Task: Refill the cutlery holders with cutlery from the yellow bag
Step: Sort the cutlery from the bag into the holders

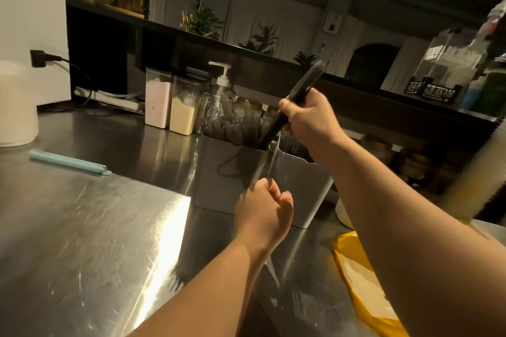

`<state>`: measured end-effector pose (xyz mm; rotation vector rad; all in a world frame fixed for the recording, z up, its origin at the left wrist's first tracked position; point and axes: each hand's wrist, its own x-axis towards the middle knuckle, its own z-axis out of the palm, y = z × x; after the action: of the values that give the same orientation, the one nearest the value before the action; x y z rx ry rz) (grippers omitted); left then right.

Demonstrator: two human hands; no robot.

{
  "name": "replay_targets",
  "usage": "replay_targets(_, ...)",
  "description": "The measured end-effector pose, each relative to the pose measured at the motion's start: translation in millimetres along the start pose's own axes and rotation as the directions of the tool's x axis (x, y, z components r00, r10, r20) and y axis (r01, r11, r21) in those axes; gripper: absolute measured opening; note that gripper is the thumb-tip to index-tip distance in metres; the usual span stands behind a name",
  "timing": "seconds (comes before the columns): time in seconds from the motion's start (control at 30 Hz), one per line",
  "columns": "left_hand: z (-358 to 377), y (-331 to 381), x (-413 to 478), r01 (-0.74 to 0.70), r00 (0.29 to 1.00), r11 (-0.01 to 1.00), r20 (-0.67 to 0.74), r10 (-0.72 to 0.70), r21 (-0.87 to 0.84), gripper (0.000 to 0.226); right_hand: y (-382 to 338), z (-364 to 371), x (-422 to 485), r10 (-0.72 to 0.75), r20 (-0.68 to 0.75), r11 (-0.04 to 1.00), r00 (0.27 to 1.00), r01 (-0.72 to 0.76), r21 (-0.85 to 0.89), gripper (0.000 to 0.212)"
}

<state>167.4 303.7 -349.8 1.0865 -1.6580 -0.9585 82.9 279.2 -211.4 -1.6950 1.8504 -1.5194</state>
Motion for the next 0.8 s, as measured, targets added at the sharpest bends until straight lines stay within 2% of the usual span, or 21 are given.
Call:
replay_targets(0.1, 3, 0, -2, -0.011, 1.000, 1.000, 0.001, 0.011, 0.014, 0.035, 3, 6, -1, 0.047, 0.105, 0.980, 0.993, -0.026, -0.196, 0.007)
replay_targets(0.17, 5, -1, -2, -0.050, 0.999, 0.998, 0.016, 0.050, 0.049, 0.039, -4, 5, 2, 0.078, 0.134, 0.968, 0.988, -0.042, -0.248, 0.018)
replay_targets(0.27, 7, -3, 0, -0.087, 0.996, 0.994, 0.021, 0.086, 0.069, 0.043, -13, -1, 10, 0.104, 0.102, 0.934, 0.989, -0.062, -0.353, 0.072)
replay_targets(0.3, 7, -4, 0, -0.078, 0.997, 0.995, 0.017, 0.077, 0.061, 0.042, -13, -3, 12, 0.080, 0.068, 0.931, 0.995, -0.050, -0.363, 0.079)
replay_targets(0.33, 7, -3, 0, -0.070, 0.997, 0.996, 0.018, 0.069, 0.057, 0.041, -12, -6, 12, 0.038, 0.032, 0.932, 0.999, -0.024, -0.362, 0.076)
replay_targets(0.43, 8, -2, 0, -0.084, 0.996, 0.996, 0.026, 0.083, 0.042, 0.040, -7, -11, 5, -0.155, -0.004, 0.908, 0.988, 0.141, -0.395, 0.048)
replay_targets(0.53, 11, -1, -4, -0.155, 0.988, 0.985, 0.033, 0.153, 0.079, 0.041, -7, -7, -2, -0.358, 0.114, 0.767, 0.927, 0.361, -0.530, 0.043)
replay_targets(0.6, 13, -1, -7, -0.219, 0.975, 0.969, 0.051, 0.215, 0.116, 0.041, -7, 1, -7, -0.319, 0.250, 0.700, 0.914, 0.405, -0.588, 0.049)
replay_targets(0.67, 13, 0, -11, -0.237, 0.968, 0.964, 0.106, 0.226, 0.118, 0.042, -7, 8, -10, -0.141, 0.407, 0.686, 0.903, 0.385, -0.617, 0.052)
replay_targets(0.7, 13, 0, -12, -0.255, 0.962, 0.960, 0.130, 0.240, 0.112, 0.043, -8, 11, -12, -0.050, 0.455, 0.714, 0.889, 0.351, -0.606, 0.052)
replay_targets(0.73, 14, 1, -13, -0.278, 0.954, 0.954, 0.146, 0.261, 0.112, 0.045, -7, 12, -13, -0.011, 0.472, 0.756, 0.882, 0.316, -0.573, 0.051)
replay_targets(0.8, 13, 3, -17, -0.319, 0.940, 0.941, 0.168, 0.298, 0.112, 0.046, -7, 6, -13, -0.071, 0.410, 0.802, 0.909, 0.297, -0.519, 0.052)
